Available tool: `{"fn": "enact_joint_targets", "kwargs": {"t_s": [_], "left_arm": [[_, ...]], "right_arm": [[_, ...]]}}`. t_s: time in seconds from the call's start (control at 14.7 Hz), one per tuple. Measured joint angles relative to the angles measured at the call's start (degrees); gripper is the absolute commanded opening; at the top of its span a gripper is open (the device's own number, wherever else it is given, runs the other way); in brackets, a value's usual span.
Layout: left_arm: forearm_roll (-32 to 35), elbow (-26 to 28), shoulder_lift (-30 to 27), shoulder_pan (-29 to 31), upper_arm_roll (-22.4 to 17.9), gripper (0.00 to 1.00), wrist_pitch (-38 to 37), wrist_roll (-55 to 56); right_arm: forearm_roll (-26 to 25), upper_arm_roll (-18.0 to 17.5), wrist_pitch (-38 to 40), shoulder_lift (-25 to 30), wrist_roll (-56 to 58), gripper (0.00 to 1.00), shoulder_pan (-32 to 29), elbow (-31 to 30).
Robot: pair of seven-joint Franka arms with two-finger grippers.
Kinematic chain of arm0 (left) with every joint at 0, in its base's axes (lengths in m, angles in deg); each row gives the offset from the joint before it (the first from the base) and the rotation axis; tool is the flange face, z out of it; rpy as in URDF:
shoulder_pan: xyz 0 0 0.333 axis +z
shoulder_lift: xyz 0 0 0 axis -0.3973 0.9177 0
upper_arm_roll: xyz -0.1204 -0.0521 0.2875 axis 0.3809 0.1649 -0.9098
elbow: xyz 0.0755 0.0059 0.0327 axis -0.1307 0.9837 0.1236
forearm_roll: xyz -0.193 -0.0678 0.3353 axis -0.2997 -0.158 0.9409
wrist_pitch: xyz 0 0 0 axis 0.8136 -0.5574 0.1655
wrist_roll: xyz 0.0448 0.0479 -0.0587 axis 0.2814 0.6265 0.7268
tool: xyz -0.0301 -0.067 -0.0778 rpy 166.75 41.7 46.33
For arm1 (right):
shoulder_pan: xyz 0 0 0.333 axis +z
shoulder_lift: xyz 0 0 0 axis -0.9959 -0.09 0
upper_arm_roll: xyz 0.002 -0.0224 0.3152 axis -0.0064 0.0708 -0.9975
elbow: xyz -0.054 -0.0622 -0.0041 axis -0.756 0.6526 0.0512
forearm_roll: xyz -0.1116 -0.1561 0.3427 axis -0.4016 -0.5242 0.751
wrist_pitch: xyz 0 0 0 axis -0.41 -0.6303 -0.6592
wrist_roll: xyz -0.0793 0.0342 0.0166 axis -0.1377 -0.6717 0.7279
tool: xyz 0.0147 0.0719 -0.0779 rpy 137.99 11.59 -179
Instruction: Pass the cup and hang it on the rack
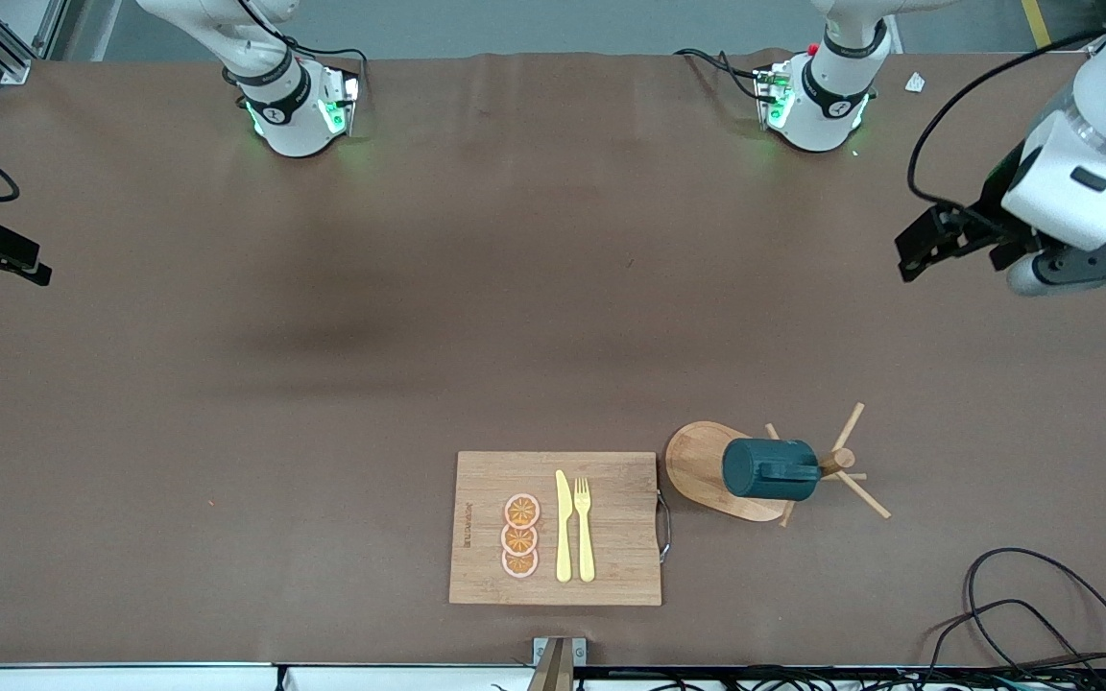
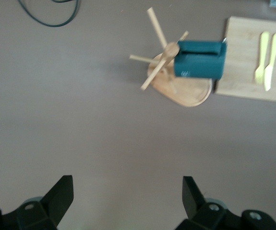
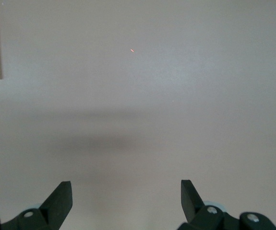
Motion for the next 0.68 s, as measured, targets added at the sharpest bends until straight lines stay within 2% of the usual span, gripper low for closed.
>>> {"fn": "enact_joint_targets", "kwargs": {"t_s": [0.14, 0.27, 0.68], "left_arm": [[-0.7, 1.8, -2.3, -2.9, -4.8, 1.00, -1.1, -4.5], [-1.0, 5.4, -5.2, -3.5, -7.9, 1.00, -1.4, -8.6], [-4.5, 16.1, -14.1, -3.4, -10.6, 1.00, -1.4, -11.2]], "right_arm": [[0.0, 0.0, 0.0, 0.0, 0.0, 1.00, 0.0, 0.0], [0.0, 0.0, 0.0, 0.0, 0.0, 1.00, 0.0, 0.0], [0.0, 0.0, 0.0, 0.0, 0.0, 1.00, 0.0, 0.0]]}}
